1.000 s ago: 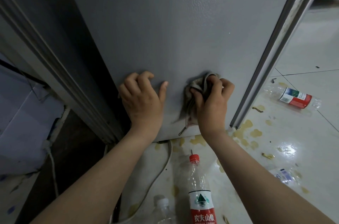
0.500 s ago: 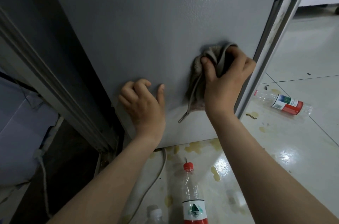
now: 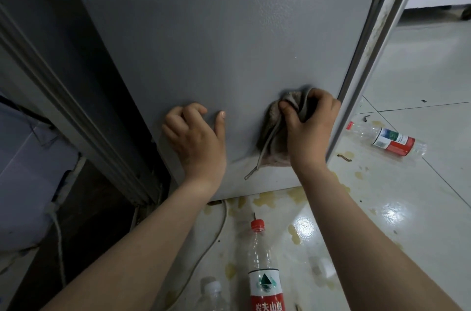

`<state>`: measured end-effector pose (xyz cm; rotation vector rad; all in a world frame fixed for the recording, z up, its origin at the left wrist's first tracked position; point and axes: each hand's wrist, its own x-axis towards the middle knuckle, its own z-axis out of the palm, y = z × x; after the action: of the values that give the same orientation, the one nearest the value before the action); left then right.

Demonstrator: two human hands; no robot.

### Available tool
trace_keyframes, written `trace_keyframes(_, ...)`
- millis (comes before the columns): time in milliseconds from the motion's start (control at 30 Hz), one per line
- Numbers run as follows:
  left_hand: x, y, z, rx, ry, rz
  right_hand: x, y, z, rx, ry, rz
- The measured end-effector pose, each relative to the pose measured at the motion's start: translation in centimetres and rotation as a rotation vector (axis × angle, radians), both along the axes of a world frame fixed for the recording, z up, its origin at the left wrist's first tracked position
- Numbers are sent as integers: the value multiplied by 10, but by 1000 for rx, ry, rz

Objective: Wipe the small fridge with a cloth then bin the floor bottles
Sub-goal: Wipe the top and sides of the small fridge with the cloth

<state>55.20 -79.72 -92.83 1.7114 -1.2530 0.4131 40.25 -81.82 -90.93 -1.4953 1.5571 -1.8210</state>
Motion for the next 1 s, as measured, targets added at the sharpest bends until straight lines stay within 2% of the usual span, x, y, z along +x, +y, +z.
trace_keyframes(100, 0, -1, 0, -8, -14, 12, -4, -6, 22, -80, 39, -26)
trace_keyframes(233, -3, -2, -1, -21, 3, 20, -4, -16, 52, -210, -12, -81)
trace_keyframes(367, -3, -3, -3, -22, 8, 13, 1, -22, 54, -255, -32, -92)
trace_keyframes(467, -2, -4, -4, -36, 15, 3, 1, -21, 35, -219, -19, -115)
trace_keyframes(633, 1, -5, -5, -46, -32, 3, -11, -12, -14, -20, -30, -116)
trace_keyframes(733, 1, -5, -6, -36, -44, 5, -17, -12, -19, 32, -21, -100)
trace_keyframes(867, 0, -6, -7, -45, -59, 7, -18, -16, 11, -83, -16, -123)
trace_keyframes(1000, 0, -6, -8, -34, -43, -2, -22, -32, 49, -219, -117, -198)
